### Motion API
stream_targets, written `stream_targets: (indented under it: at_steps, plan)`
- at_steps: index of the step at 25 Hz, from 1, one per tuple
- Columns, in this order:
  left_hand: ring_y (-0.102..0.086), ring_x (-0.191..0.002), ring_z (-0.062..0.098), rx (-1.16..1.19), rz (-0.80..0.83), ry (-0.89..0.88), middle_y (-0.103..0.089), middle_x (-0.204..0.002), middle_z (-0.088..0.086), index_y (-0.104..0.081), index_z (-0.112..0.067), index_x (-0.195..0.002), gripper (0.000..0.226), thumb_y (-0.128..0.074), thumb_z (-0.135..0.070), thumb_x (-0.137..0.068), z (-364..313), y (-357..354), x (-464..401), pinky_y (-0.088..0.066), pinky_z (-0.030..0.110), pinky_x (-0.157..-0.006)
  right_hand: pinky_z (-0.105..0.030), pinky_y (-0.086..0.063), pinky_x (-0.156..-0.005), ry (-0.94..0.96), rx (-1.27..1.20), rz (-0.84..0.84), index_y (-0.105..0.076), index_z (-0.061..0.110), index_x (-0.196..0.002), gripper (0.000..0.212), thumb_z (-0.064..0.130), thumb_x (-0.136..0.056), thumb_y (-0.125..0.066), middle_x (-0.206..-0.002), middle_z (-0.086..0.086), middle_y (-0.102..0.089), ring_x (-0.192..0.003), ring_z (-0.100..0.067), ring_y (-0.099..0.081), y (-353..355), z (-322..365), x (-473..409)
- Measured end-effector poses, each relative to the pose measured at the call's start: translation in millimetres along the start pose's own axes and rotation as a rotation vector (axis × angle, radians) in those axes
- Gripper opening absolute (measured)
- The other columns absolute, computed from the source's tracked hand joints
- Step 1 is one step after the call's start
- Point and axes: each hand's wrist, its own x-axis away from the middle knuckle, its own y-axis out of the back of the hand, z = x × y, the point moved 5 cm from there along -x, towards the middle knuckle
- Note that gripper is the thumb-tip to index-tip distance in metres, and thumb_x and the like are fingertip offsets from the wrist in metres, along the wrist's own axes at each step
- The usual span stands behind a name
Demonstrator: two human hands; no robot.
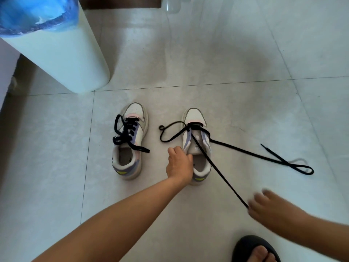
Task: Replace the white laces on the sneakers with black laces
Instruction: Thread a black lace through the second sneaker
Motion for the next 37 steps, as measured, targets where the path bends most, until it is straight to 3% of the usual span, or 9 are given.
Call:
stream_targets:
  at_steps: [4, 9, 11, 16, 23, 27, 30, 34, 37]
  plan:
    - [-0.052, -0.106, 0.032, -0.012, -0.005, -0.007, -0.037, -0.125, 0.012, -0.040, -0.006, -0.124, 0.032, -0.038, -0.024, -0.098, 1, -1, 0, -0.042, 0.039, -0.080, -0.032, -0.006, -0.055, 0.050, 0.060, -0.068, -0.047, 0.022, -0.038, 0.011, 0.022, -0.049, -0.050, -0.041, 0.011, -0.039, -0.033, -0.010, -0.041, -103, 6, 69]
    - [-0.051, -0.102, 0.027, 0.069, 0.047, -0.105, -0.041, -0.119, 0.007, -0.043, -0.010, -0.123, 0.037, -0.043, -0.034, -0.095, 2, 4, -3, -0.041, 0.035, -0.083, -0.027, -0.045, -0.043, -0.179, -0.441, -0.540, -0.051, 0.022, -0.085, 0.009, 0.027, -0.078, -0.049, -0.068, 0.001, -0.058, -0.053, -0.019, -0.060, 7, -42, -26]
    - [-0.054, -0.098, 0.023, 0.194, 0.013, -0.068, -0.049, -0.110, 0.005, -0.051, -0.011, -0.113, 0.041, -0.041, -0.045, -0.094, 0, 14, -13, -0.041, 0.034, -0.083, -0.037, -0.050, -0.058, -0.322, -0.724, -0.655, -0.061, 0.012, -0.091, 0.008, 0.018, -0.088, -0.058, -0.083, -0.009, -0.058, -0.073, -0.030, -0.060, 66, -66, -75]
    - [-0.035, -0.048, 0.015, 0.889, 0.152, 0.434, -0.038, -0.061, 0.000, -0.043, -0.015, -0.071, 0.032, -0.040, -0.039, -0.091, -12, 33, -59, -0.032, 0.020, -0.048, -0.037, -0.041, -0.087, -0.471, -0.804, -0.268, -0.060, 0.013, -0.111, 0.028, 0.033, -0.092, -0.053, -0.119, -0.011, -0.044, -0.109, -0.029, -0.044, 110, -75, -157]
    - [-0.053, -0.064, 0.013, 1.216, 0.310, 0.255, -0.051, -0.059, -0.003, -0.050, -0.015, -0.072, 0.018, -0.044, -0.015, -0.090, -23, 62, -78, -0.043, 0.028, -0.069, -0.036, -0.037, -0.085, -0.553, -0.780, -0.265, -0.059, 0.007, -0.106, 0.024, 0.022, -0.089, -0.052, -0.123, -0.013, -0.038, -0.112, -0.032, -0.039, 107, -66, -170]
    - [-0.053, -0.053, 0.013, 0.784, 0.307, 0.074, -0.047, -0.060, 0.000, -0.055, -0.012, -0.083, 0.010, -0.054, -0.017, -0.092, -12, 78, -84, -0.054, 0.034, -0.071, -0.036, -0.031, -0.065, -0.495, -0.654, -0.553, -0.062, -0.002, -0.083, 0.015, 0.006, -0.072, -0.066, -0.102, -0.020, -0.051, -0.091, -0.038, -0.051, 104, -66, -162]
    - [-0.062, -0.062, 0.011, 0.385, 0.255, -0.116, -0.058, -0.075, 0.003, -0.060, -0.012, -0.083, 0.010, -0.061, -0.017, -0.091, -14, 87, -83, -0.055, 0.033, -0.075, -0.031, -0.029, -0.050, -0.432, -0.533, -0.546, -0.058, 0.001, -0.060, 0.027, 0.003, -0.044, -0.080, -0.072, -0.018, -0.054, -0.060, -0.035, -0.055, 100, -62, -160]
    - [-0.057, -0.086, 0.014, 0.375, 0.303, -0.106, -0.060, -0.092, 0.005, -0.064, -0.015, -0.083, 0.021, -0.058, -0.032, -0.092, -10, 91, -81, -0.052, 0.029, -0.077, -0.029, -0.028, -0.048, -0.390, -0.499, -0.471, -0.058, 0.005, -0.064, 0.031, 0.007, -0.046, -0.082, -0.066, -0.014, -0.055, -0.054, -0.033, -0.055, 87, -56, -159]
    - [-0.055, -0.081, 0.014, 0.668, 0.480, 0.064, -0.055, -0.081, 0.000, -0.058, -0.015, -0.079, 0.028, -0.053, -0.039, -0.093, -3, 85, -72, -0.048, 0.028, -0.074, -0.027, -0.027, -0.046, -0.428, -0.507, -0.506, -0.058, 0.006, -0.063, 0.032, 0.007, -0.044, -0.083, -0.063, -0.013, -0.054, -0.051, -0.031, -0.053, 86, -54, -156]
